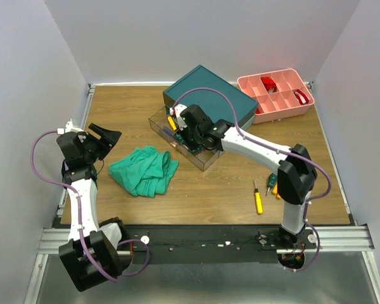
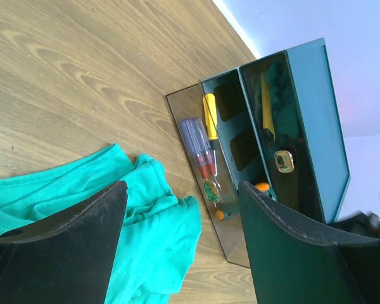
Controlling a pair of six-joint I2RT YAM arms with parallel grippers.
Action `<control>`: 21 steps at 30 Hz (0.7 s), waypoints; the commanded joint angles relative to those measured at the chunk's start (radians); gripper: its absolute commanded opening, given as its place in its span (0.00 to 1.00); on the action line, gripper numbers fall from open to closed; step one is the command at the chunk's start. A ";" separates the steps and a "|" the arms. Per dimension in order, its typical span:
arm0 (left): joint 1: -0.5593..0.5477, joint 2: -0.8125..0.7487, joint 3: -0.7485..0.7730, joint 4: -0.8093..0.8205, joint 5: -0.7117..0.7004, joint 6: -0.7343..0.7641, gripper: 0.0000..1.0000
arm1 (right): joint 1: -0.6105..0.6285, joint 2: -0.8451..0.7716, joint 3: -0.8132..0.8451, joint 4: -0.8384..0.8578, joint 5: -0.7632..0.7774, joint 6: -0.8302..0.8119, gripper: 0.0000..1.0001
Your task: Sort the tools into containers
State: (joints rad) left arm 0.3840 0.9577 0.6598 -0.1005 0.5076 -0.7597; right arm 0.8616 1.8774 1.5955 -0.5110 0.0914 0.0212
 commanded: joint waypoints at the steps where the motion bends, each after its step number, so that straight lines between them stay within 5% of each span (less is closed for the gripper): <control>1: 0.000 -0.020 0.023 -0.019 0.011 0.020 0.80 | -0.035 0.040 0.027 0.055 0.050 -0.064 0.15; 2: -0.002 -0.019 0.021 -0.019 0.011 0.019 0.80 | -0.035 0.039 0.026 0.055 0.045 -0.104 0.43; 5: -0.002 -0.016 0.017 -0.007 0.014 0.013 0.80 | -0.041 -0.015 -0.024 0.006 0.004 -0.183 0.64; 13: -0.002 0.004 0.031 0.018 0.012 0.023 0.80 | -0.228 -0.368 -0.431 -0.115 -0.151 -0.282 0.65; 18: -0.004 0.027 0.018 0.027 0.025 0.036 0.80 | -0.361 -0.575 -0.644 -0.185 -0.390 -0.675 0.62; 21: -0.007 0.039 0.009 0.033 0.022 0.037 0.80 | -0.429 -0.649 -0.733 -0.242 -0.406 -0.904 0.61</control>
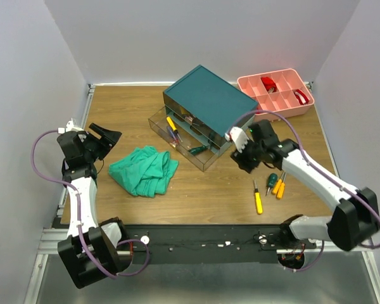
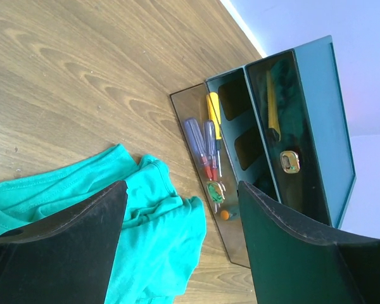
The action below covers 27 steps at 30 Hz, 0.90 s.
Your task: Sort the tools into containers
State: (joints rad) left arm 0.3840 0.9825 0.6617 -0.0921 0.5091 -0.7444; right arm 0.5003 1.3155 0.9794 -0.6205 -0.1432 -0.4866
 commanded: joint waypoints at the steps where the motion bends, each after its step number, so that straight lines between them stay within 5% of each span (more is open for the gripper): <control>1: -0.007 0.018 0.007 0.026 0.019 0.023 0.80 | -0.101 -0.099 -0.131 -0.154 -0.180 -0.444 0.61; 9: -0.008 0.041 0.019 0.020 0.011 0.039 0.80 | -0.226 -0.225 -0.290 -0.316 -0.214 -0.984 0.60; 21: -0.008 0.012 0.010 -0.008 0.003 0.056 0.80 | -0.221 -0.340 -0.423 -0.360 -0.288 -1.490 0.64; 27: -0.008 0.001 0.001 -0.012 0.006 0.039 0.80 | -0.195 -0.276 -0.447 -0.354 -0.250 -1.734 0.64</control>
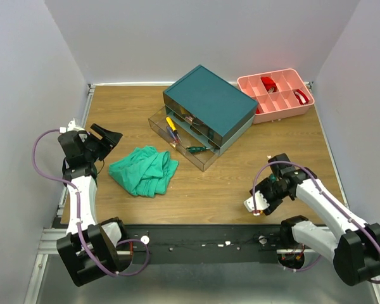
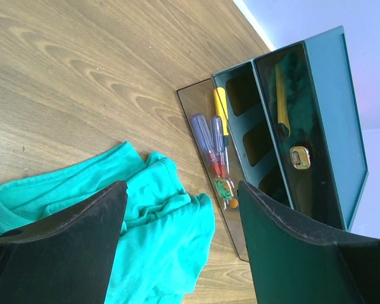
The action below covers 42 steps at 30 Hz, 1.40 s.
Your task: Sort the tools into containers
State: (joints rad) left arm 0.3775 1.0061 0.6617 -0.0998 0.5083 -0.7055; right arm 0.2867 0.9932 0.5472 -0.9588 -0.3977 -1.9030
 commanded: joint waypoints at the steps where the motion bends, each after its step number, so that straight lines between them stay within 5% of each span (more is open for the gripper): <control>1: -0.002 -0.024 0.004 -0.005 0.007 0.000 0.80 | 0.020 0.061 -0.015 -0.011 0.008 -0.341 0.64; 10: 0.006 -0.040 0.004 -0.015 0.006 -0.003 0.80 | 0.138 0.174 -0.021 0.035 0.013 -0.463 0.54; 17: 0.014 -0.046 -0.002 -0.024 0.006 -0.003 0.80 | 0.282 0.318 0.118 0.071 -0.021 -0.338 0.14; 20: 0.014 -0.038 -0.001 -0.020 0.007 -0.006 0.80 | 0.322 0.363 0.213 0.088 -0.090 -0.233 0.08; 23: 0.014 -0.026 -0.001 -0.009 0.007 -0.012 0.80 | 0.350 0.393 0.417 0.084 -0.209 -0.021 0.02; 28: 0.014 -0.006 -0.008 0.018 0.010 -0.029 0.80 | 0.348 0.620 0.916 0.132 -0.392 0.681 0.01; 31: 0.014 0.002 -0.002 0.022 0.010 -0.031 0.80 | 0.342 0.724 1.042 0.236 -0.434 0.996 0.01; 33: 0.014 0.003 0.004 0.023 0.012 -0.032 0.80 | 0.344 0.758 1.073 0.387 -0.409 1.224 0.01; 39: 0.014 0.005 0.009 0.017 0.016 -0.032 0.80 | 0.348 1.004 1.301 0.396 -0.187 1.450 0.01; 41: 0.014 -0.001 0.004 0.018 0.015 -0.034 0.80 | 0.348 1.042 1.317 0.402 -0.152 1.473 0.10; 42: 0.014 -0.003 0.001 0.020 0.015 -0.034 0.80 | 0.348 1.045 1.314 0.413 -0.138 1.502 0.32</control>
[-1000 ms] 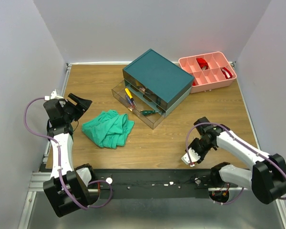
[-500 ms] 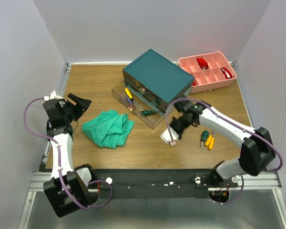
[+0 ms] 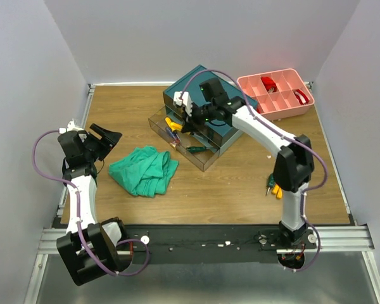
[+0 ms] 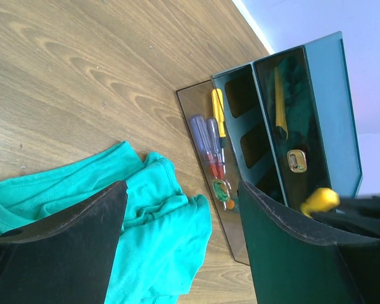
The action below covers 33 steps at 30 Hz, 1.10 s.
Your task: Sort the tools into containers
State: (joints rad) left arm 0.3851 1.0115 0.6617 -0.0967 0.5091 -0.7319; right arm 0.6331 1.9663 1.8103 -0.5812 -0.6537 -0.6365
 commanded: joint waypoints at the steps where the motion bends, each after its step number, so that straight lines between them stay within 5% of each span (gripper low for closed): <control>1: 0.006 -0.010 -0.001 0.014 0.014 -0.008 0.80 | 0.002 0.077 0.050 0.046 0.149 0.247 0.42; 3: 0.006 -0.013 -0.002 0.014 0.014 -0.006 0.80 | 0.002 0.072 0.055 0.040 0.167 0.251 0.56; 11: 0.006 0.001 -0.010 0.040 0.012 -0.014 0.80 | -0.004 -0.185 -0.145 -0.049 0.192 0.161 0.62; 17: 0.008 0.012 -0.007 0.064 0.012 -0.026 0.80 | -0.116 -0.473 -0.469 -0.111 0.506 0.401 0.62; 21: 0.006 0.022 -0.008 0.071 0.008 -0.029 0.80 | -0.271 -0.590 -0.702 -0.117 0.705 0.584 0.73; 26: 0.006 0.030 -0.011 0.072 0.006 -0.031 0.80 | -0.485 -0.581 -0.813 -0.181 0.671 0.762 0.73; 33: 0.006 0.021 -0.014 0.057 0.000 -0.023 0.80 | -0.575 -0.535 -0.867 -0.220 0.695 0.845 0.75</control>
State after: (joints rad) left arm 0.3851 1.0409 0.6605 -0.0460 0.5091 -0.7570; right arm 0.1005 1.4086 0.9779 -0.7509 -0.0078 0.1009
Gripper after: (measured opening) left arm 0.799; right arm 0.740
